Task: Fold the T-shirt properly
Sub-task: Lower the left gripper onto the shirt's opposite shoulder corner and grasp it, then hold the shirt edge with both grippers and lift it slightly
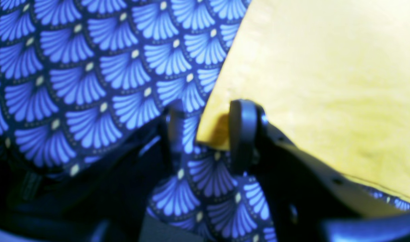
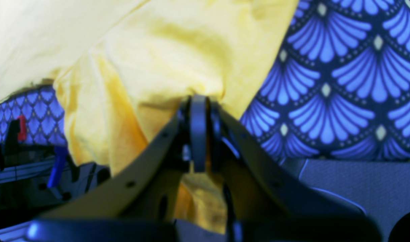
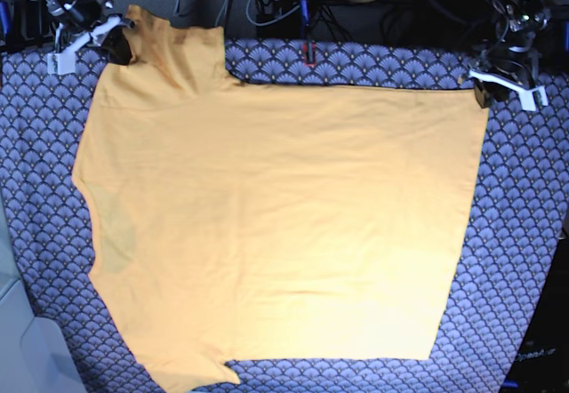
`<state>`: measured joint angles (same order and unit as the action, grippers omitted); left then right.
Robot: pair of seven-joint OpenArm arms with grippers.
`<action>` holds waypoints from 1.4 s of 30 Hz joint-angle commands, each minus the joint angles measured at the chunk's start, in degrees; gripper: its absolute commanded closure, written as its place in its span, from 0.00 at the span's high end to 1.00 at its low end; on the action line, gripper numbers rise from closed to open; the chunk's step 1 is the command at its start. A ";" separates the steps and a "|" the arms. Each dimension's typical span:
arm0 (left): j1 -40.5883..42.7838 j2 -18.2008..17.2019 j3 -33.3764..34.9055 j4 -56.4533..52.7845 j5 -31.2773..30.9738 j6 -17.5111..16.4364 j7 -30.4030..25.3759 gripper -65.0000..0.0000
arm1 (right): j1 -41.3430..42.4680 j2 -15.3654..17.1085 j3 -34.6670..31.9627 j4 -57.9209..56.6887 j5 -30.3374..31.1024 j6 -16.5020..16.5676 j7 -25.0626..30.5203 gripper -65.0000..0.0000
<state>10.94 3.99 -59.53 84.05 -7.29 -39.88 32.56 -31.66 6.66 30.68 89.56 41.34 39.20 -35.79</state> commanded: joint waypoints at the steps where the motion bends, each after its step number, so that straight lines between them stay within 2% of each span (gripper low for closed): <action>1: 0.27 0.19 0.05 0.21 1.00 -0.12 2.21 0.34 | -0.38 0.69 0.22 0.60 0.64 0.80 0.76 0.00; 3: 0.36 0.19 0.05 0.21 1.00 -0.12 2.21 0.30 | -0.30 0.69 0.22 0.60 0.64 0.80 0.76 0.00; 8: 0.45 0.10 0.05 0.21 1.09 -0.12 3.18 0.00 | -0.30 0.69 0.22 0.60 0.64 0.80 0.76 0.00; 13: 0.01 -0.25 0.05 1.00 3.29 -0.12 9.33 0.00 | -0.30 0.69 0.22 0.60 0.64 0.80 0.76 0.00; 29: -0.43 0.19 -0.03 11.73 3.11 -0.12 13.91 0.00 | 0.41 0.69 0.22 1.21 0.64 0.80 0.67 0.00; 42: -4.74 0.10 0.05 13.40 3.73 -0.12 13.91 0.00 | 3.48 6.31 0.31 7.01 0.64 0.80 0.67 0.00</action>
<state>6.52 4.62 -59.37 96.42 -3.01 -40.14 47.40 -28.16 12.08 30.59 95.42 40.93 39.20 -36.27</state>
